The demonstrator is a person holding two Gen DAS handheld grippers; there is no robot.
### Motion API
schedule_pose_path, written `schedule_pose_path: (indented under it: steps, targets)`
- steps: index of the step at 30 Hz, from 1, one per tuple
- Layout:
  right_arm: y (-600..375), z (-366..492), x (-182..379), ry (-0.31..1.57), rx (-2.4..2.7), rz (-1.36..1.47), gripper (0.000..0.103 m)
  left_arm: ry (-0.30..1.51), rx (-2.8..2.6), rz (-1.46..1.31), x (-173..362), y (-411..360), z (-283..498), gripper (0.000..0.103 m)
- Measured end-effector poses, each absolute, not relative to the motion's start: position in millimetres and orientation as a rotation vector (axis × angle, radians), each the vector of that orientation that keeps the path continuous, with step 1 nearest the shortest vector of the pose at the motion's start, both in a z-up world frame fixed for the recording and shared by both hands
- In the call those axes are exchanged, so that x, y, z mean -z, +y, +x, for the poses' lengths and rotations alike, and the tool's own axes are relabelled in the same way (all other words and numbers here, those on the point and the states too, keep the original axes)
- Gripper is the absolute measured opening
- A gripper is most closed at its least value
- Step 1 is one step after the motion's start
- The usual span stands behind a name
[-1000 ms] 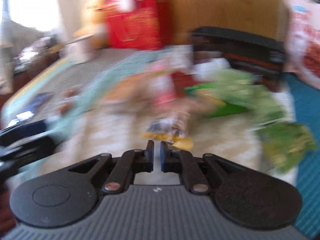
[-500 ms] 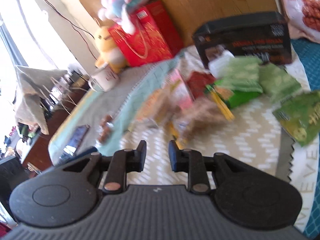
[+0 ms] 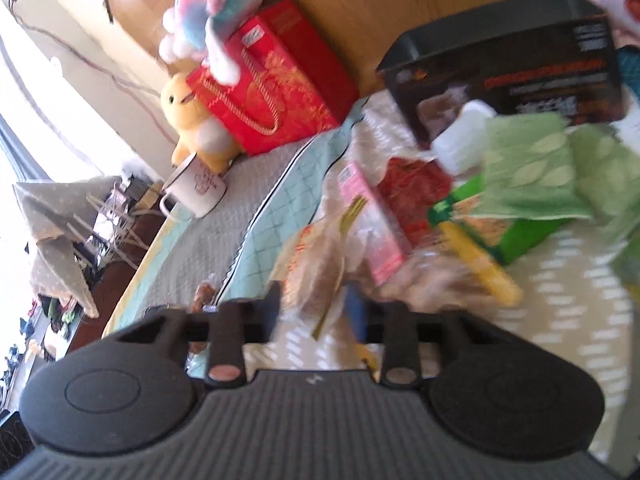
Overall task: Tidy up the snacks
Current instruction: 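Lift the biscuit packet with the right tool toward the black tin box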
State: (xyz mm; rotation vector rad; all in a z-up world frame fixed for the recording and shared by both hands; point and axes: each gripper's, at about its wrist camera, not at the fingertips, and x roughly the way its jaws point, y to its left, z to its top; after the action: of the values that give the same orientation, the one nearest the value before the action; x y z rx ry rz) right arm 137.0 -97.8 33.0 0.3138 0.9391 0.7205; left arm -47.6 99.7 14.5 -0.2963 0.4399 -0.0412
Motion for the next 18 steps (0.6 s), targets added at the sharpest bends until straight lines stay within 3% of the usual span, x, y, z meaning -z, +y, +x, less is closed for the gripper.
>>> schedule_pose_path:
  steps: [4,18]
  targets:
    - [-90,122,-40,0.91,-0.748,0.255,0.016,0.432,0.031,-0.305,-15,103,-50,0.098]
    - [-143,48,-51,0.829,-0.83,0.081,0.013,0.421,0.051,-0.32,-16,102,-53,0.099]
